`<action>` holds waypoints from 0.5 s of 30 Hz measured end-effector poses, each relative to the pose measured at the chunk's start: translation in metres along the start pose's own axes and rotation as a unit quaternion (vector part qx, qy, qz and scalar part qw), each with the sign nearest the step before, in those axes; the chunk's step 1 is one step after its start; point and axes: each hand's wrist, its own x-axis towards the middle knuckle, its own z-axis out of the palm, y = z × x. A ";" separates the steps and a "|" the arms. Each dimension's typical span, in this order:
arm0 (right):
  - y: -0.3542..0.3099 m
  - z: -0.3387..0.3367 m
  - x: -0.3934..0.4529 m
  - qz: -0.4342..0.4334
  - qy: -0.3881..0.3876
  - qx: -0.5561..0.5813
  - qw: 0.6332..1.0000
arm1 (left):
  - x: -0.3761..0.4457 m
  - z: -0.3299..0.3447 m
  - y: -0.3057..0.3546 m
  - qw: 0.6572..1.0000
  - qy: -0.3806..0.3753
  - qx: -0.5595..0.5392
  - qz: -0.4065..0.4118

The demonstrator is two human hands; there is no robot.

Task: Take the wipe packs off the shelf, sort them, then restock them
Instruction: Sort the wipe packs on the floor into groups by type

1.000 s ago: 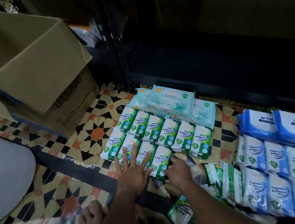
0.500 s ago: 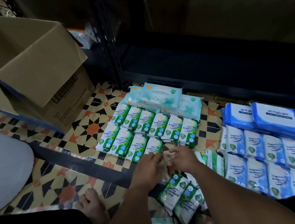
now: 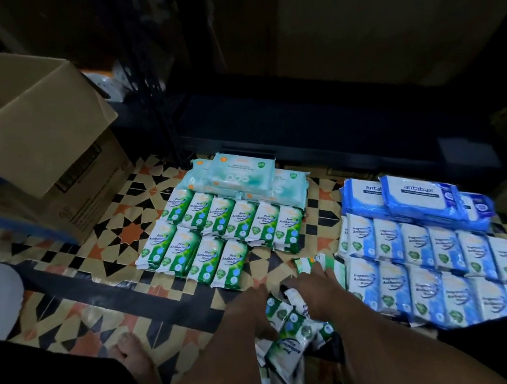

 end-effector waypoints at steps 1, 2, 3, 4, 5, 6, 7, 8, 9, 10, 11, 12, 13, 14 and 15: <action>-0.001 0.001 0.000 -0.004 0.005 -0.011 1.000 | 0.000 0.002 0.001 1.000 0.001 0.006 -0.001; -0.002 0.002 0.000 -0.008 0.012 -0.016 1.000 | 0.001 0.003 0.001 1.000 0.001 0.006 -0.002; -0.003 0.003 -0.001 -0.010 0.019 -0.018 1.000 | 0.001 0.004 0.002 1.000 0.000 0.001 -0.002; -0.003 0.004 0.000 -0.011 0.025 -0.016 0.999 | 0.000 0.005 0.002 1.000 -0.003 -0.006 -0.001; -0.003 0.005 0.002 -0.009 0.030 -0.007 1.000 | 0.001 0.006 0.002 1.000 -0.006 -0.013 -0.001; -0.004 0.007 0.004 -0.007 0.035 0.013 0.999 | 0.002 0.007 0.001 1.000 -0.009 -0.017 -0.004; -0.004 0.007 0.005 -0.006 0.041 0.037 0.998 | 0.002 0.009 0.001 1.000 -0.011 -0.018 -0.007; -0.005 0.007 0.007 -0.005 0.046 0.063 0.997 | 0.002 0.009 0.001 1.000 -0.010 -0.018 -0.013; -0.004 0.007 0.008 -0.008 0.046 0.092 0.995 | 0.002 0.009 0.001 1.000 -0.007 -0.020 -0.018; -0.003 0.007 0.010 -0.014 0.045 0.132 0.990 | 0.000 0.007 0.001 0.999 -0.004 -0.029 -0.022; -0.001 0.008 0.012 -0.019 0.041 0.184 0.982 | -0.001 0.005 0.000 0.999 -0.001 -0.045 -0.021; 0.001 0.007 0.013 -0.022 0.038 0.240 0.970 | -0.002 0.002 -0.001 0.997 0.001 -0.070 -0.018; 0.003 0.006 0.014 -0.023 0.037 0.289 0.956 | -0.002 -0.001 -0.004 0.994 0.005 -0.107 -0.014; 0.005 0.005 0.014 -0.018 0.044 0.331 0.942 | -0.003 -0.004 -0.007 0.989 0.004 -0.149 -0.011; 0.008 0.003 0.013 -0.007 0.059 0.373 0.926 | -0.003 -0.007 -0.011 0.982 0.000 -0.191 -0.004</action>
